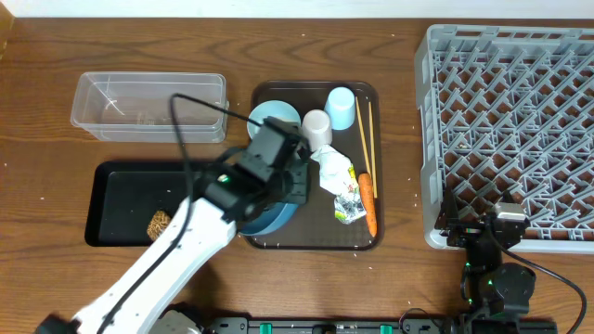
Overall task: Sort waste into correct bins and load items into the dishwasher rack
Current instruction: 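Carry the blue plate back and set it on the middle tray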
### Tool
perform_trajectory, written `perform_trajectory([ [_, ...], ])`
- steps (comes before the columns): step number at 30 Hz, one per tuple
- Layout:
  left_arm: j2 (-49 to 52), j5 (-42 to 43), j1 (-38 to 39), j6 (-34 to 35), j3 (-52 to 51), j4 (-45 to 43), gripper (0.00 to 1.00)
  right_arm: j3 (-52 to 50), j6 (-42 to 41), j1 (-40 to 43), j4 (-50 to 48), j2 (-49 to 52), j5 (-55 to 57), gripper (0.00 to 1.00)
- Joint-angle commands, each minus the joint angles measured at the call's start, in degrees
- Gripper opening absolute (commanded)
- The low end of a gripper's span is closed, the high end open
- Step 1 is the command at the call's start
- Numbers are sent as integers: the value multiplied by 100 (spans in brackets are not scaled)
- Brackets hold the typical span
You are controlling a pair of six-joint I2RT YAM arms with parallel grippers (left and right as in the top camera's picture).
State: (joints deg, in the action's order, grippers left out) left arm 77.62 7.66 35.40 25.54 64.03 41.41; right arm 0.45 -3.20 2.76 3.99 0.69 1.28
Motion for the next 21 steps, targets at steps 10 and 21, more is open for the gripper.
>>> perform_trajectory([
  [10, 459, -229, 369, 33, 11, -210, 6, -13, 11, 59, 11, -31, 20, 99],
  [21, 470, -87, 643, 308, 11, -212, 6, -13, 11, 59, 13, -31, 20, 99],
])
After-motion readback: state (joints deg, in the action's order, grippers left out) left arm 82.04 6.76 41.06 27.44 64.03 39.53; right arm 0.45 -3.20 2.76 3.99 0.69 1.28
